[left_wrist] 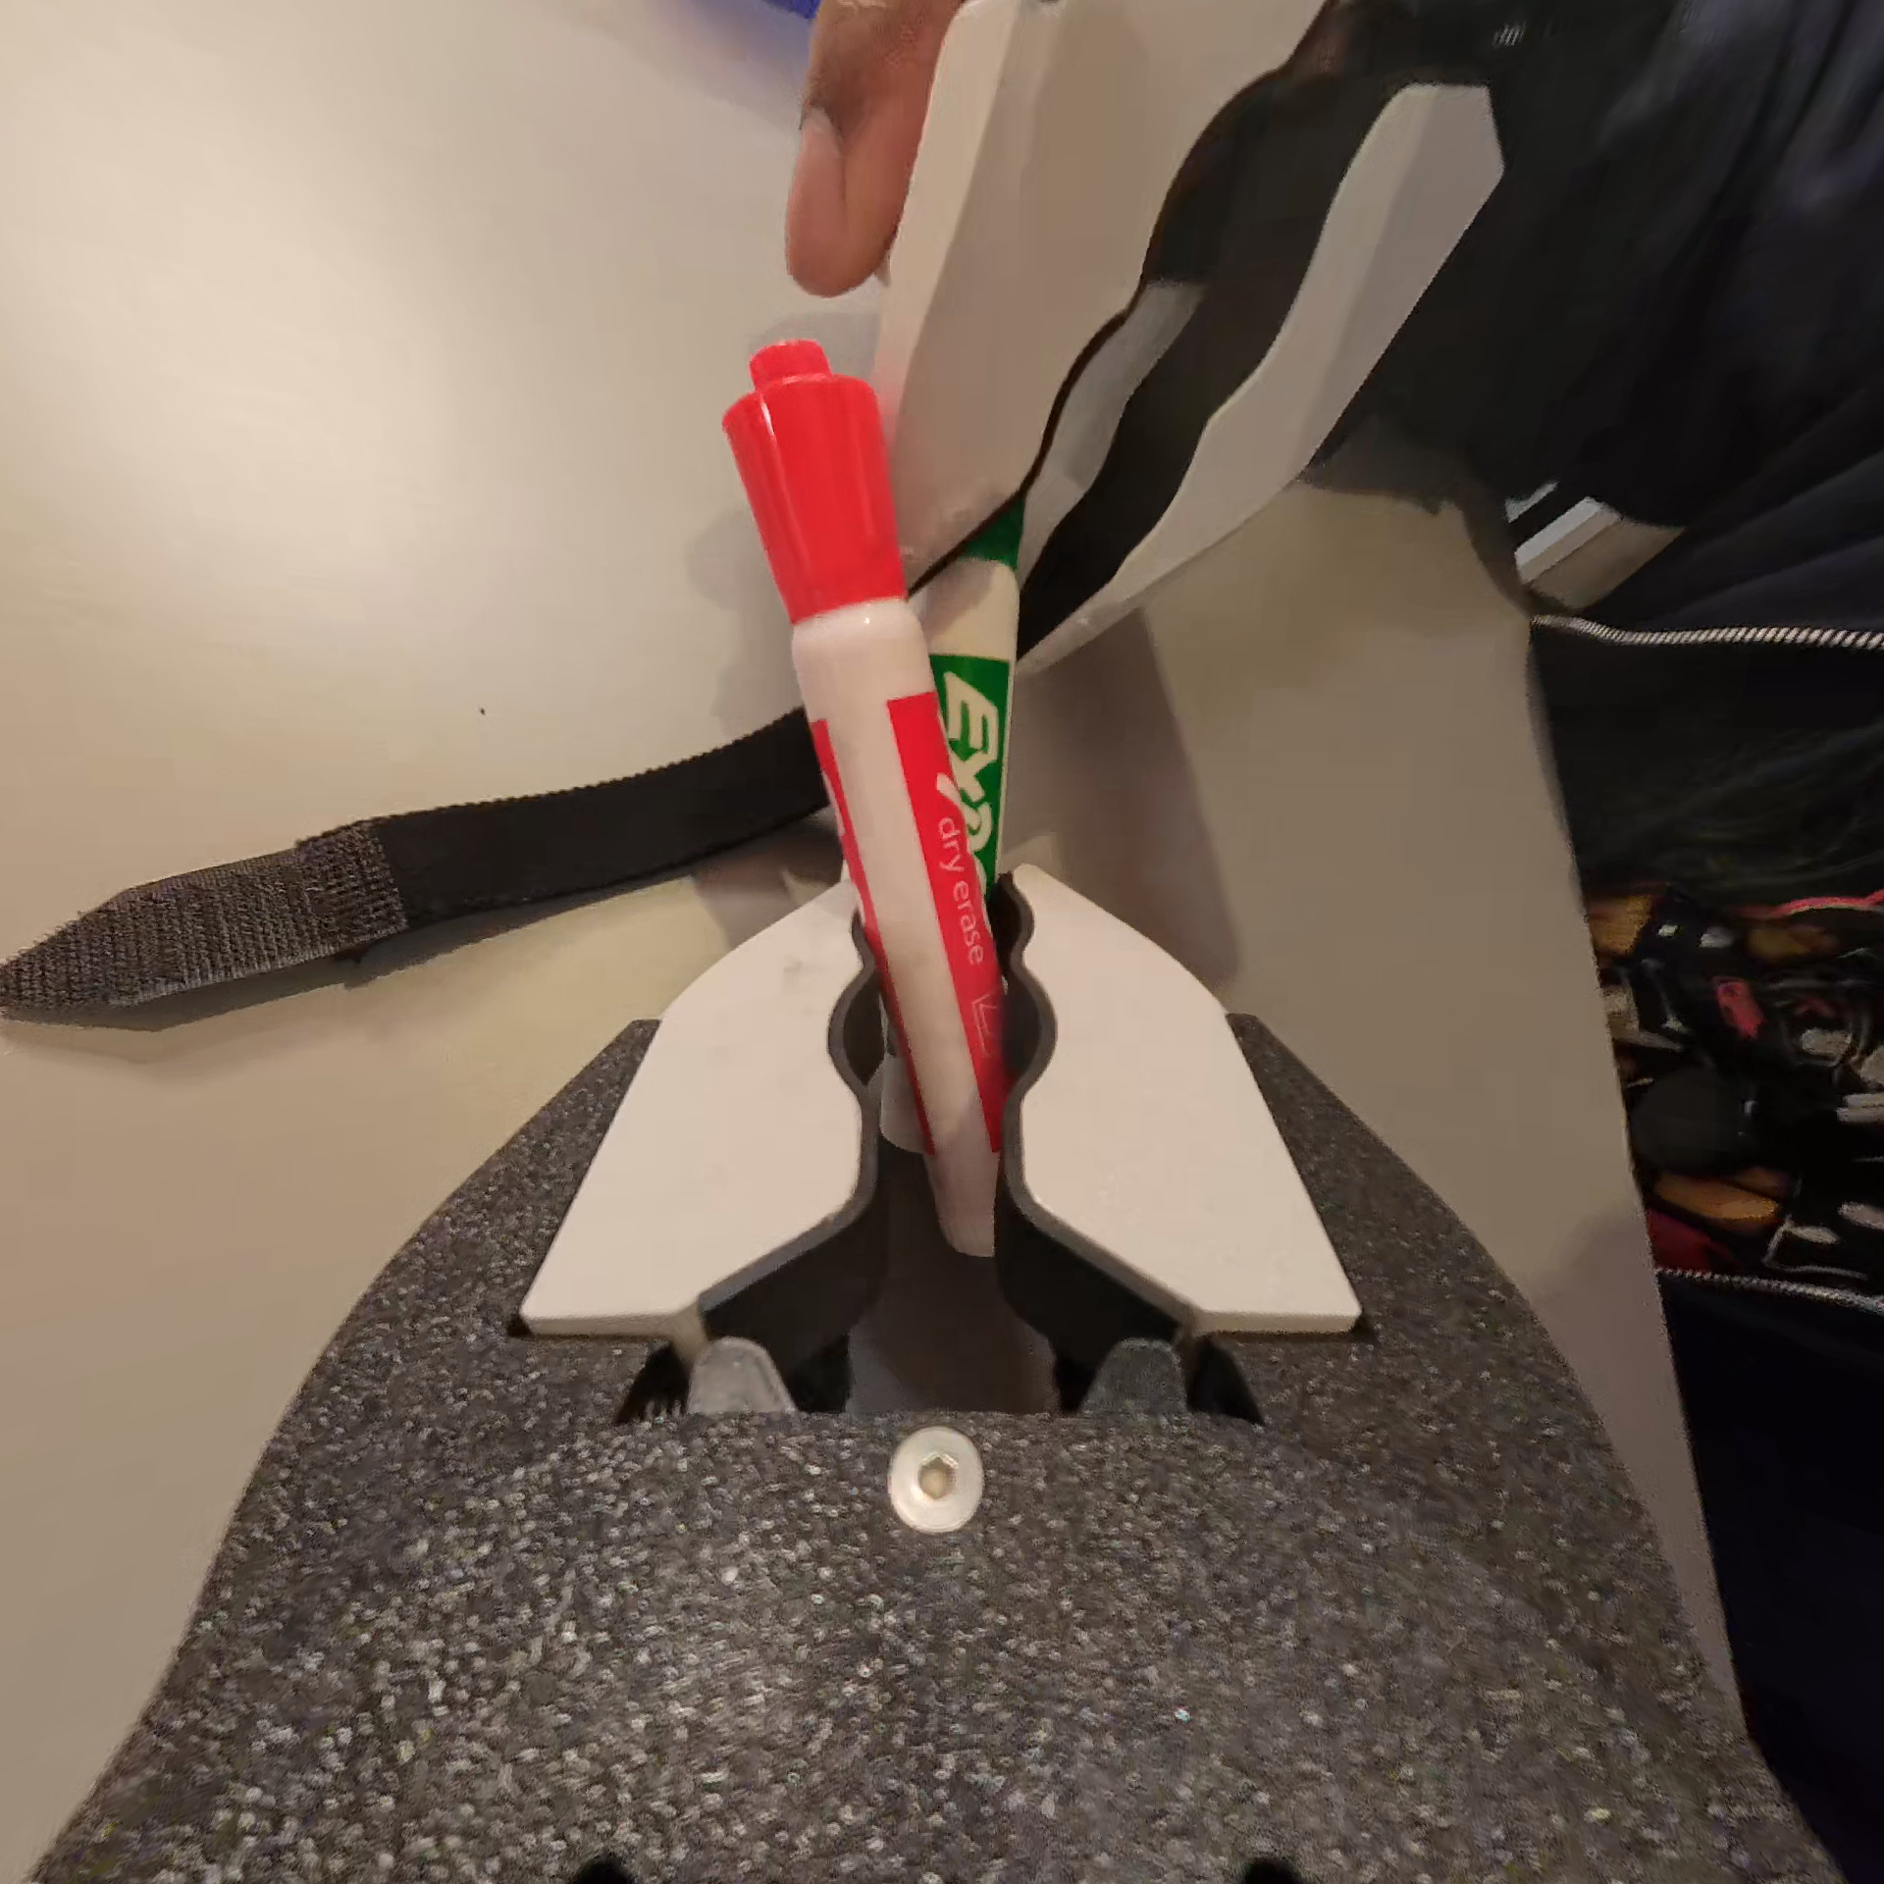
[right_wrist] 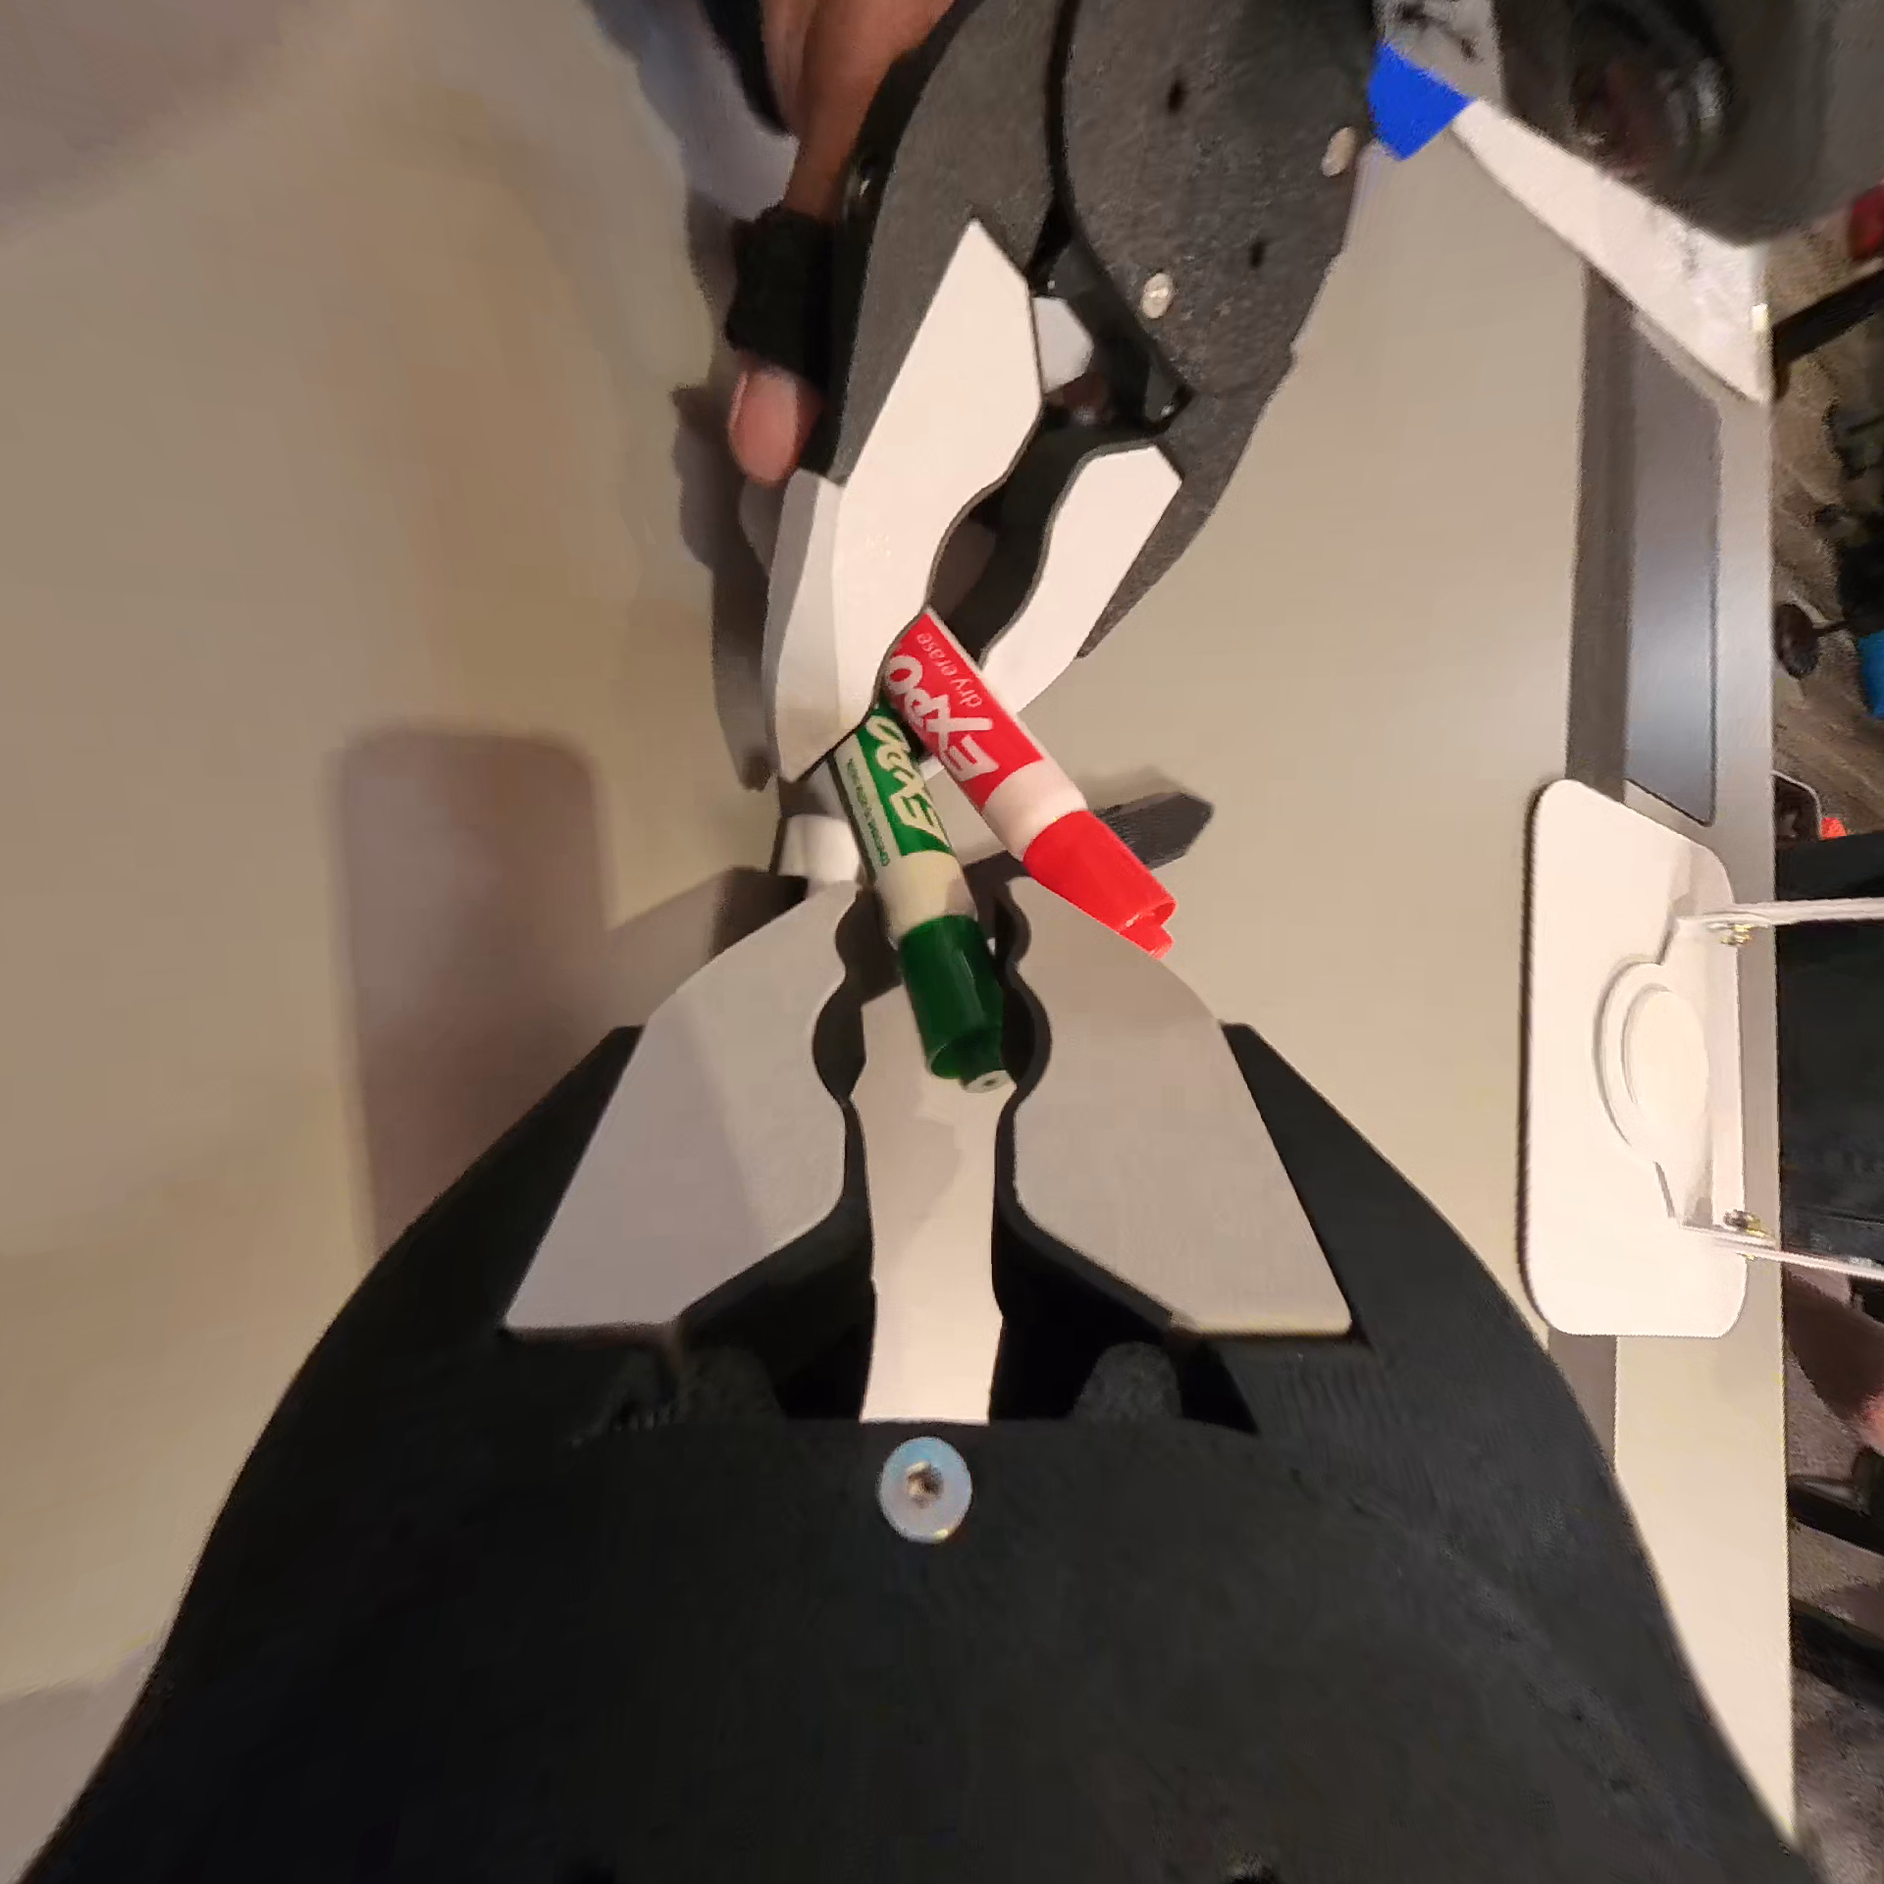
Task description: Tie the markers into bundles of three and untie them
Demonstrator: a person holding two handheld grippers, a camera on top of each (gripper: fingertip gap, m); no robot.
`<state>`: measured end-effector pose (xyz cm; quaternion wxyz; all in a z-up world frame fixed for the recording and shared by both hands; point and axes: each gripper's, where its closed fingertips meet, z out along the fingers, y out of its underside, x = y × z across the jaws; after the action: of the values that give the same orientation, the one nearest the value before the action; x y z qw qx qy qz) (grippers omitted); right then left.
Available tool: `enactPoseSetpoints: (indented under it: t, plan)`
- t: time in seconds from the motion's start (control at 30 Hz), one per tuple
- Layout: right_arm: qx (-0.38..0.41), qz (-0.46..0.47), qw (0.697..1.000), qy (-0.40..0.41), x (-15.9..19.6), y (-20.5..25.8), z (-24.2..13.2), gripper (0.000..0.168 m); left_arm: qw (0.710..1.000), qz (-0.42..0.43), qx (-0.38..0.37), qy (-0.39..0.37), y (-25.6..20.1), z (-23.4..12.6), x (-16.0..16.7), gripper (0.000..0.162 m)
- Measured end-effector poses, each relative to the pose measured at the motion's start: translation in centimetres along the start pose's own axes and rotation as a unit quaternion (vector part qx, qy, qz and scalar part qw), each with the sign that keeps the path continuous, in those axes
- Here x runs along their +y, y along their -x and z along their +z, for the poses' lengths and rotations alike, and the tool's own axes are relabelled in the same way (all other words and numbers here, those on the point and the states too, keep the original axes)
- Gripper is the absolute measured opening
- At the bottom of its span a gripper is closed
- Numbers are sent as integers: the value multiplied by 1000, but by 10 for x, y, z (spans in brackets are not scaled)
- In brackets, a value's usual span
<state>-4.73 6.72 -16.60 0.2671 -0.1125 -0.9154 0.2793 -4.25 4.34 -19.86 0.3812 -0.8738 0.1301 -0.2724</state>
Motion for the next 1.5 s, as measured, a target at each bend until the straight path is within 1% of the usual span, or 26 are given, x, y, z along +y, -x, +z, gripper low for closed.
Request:
enactPoseSetpoints:
  t: [0.1, 0.2, 0.27, 0.37, 0.43, 0.5, 0.57, 0.63, 0.67, 0.73, 0.9, 1.07, 1.17, 1.2, 1.3, 1.5]
  plan:
    - [17, 36, 998, -43, -8, -10, -7, 25, 999, -21, 20, -39, -2, -3, -11, 20]
    - [45, 89, 990, -95, -15, -22, -19, 28, 997, -34, 30, -70, -3, -7, -20, 19]
    - [78, 137, 979, -131, -12, -30, -31, 38, 995, -43, 42, -85, -4, -8, -23, 19]
    - [119, 229, 949, -180, -2, -42, -50, 40, 991, -58, 49, -106, -4, -10, -29, 19]
    - [108, 312, 917, -223, 1, -44, -54, 40, 989, -67, 54, -118, -5, -11, -32, 19]
    - [79, 375, 891, -243, 3, -40, -47, 39, 989, -67, 47, -122, -4, -11, -34, 19]
    - [43, 409, 875, -254, -2, -36, -38, 39, 989, -66, 55, -124, -8, -10, -36, 19]
    - [25, 440, 857, -266, -6, -39, -31, 31, 988, -70, 58, -126, -9, -9, -37, 19]
    - [12, 452, 846, -281, -10, -39, -31, 23, 987, -73, 57, -128, -8, -9, -37, 19]
    - [-4, 471, 830, -299, -14, -40, -29, 20, 986, -81, 61, -129, -8, -9, -37, 19]
    - [-1, 479, 832, -280, -10, -40, -24, 19, 986, -97, 55, -120, -4, -7, -33, 19]
    - [-19, 495, 815, -301, -17, -43, -21, 18, 983, -107, 69, -131, -7, -4, -37, 19]
    - [-55, 495, 815, -297, -24, -36, -13, 36, 981, -106, 80, -143, -12, -7, -42, 19]
    - [-64, 494, 814, -300, -27, -34, -10, 36, 981, -104, 80, -142, -13, -6, -42, 19]
    - [-82, 495, 807, -311, -34, -33, -8, 20, 980, -103, 88, -143, -18, -4, -44, 19]
    - [-84, 490, 812, -307, -38, -33, -5, 19, 982, -100, 86, -138, -19, -2, -43, 19]
